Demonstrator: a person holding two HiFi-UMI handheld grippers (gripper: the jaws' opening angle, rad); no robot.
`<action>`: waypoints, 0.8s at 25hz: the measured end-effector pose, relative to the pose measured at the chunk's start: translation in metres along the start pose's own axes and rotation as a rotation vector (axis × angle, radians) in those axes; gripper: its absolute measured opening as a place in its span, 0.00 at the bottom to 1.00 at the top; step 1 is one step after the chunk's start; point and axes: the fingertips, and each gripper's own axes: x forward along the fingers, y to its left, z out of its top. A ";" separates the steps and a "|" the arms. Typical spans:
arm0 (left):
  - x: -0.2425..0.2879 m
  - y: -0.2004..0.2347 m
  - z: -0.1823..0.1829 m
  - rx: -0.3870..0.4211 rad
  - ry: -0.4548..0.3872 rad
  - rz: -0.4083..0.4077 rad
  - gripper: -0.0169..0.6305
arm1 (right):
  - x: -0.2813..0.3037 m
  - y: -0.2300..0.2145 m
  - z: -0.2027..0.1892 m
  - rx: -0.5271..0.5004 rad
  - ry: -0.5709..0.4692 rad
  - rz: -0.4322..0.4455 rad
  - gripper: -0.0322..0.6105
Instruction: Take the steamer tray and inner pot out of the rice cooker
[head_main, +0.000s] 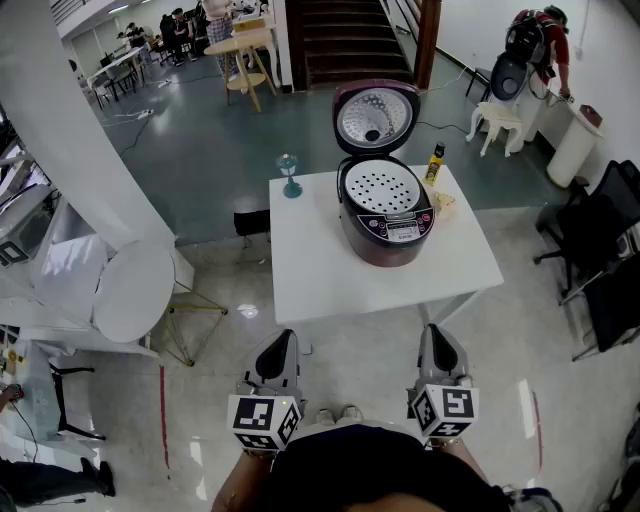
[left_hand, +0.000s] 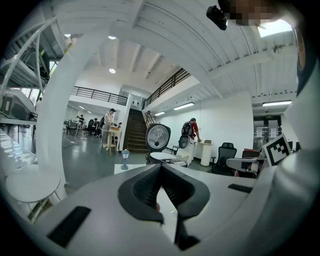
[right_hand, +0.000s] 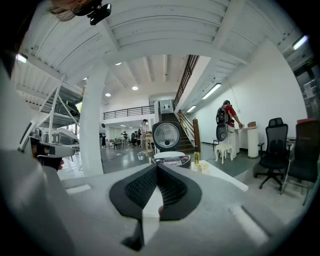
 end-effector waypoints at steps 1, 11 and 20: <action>-0.001 0.001 -0.001 0.001 0.002 0.000 0.03 | -0.001 0.000 0.000 0.000 0.000 -0.003 0.06; -0.006 0.002 -0.005 -0.006 0.010 0.000 0.03 | -0.011 0.000 -0.007 -0.002 0.018 -0.016 0.06; -0.007 -0.002 -0.006 -0.011 -0.002 -0.010 0.03 | -0.009 0.001 -0.010 0.005 0.012 0.018 0.06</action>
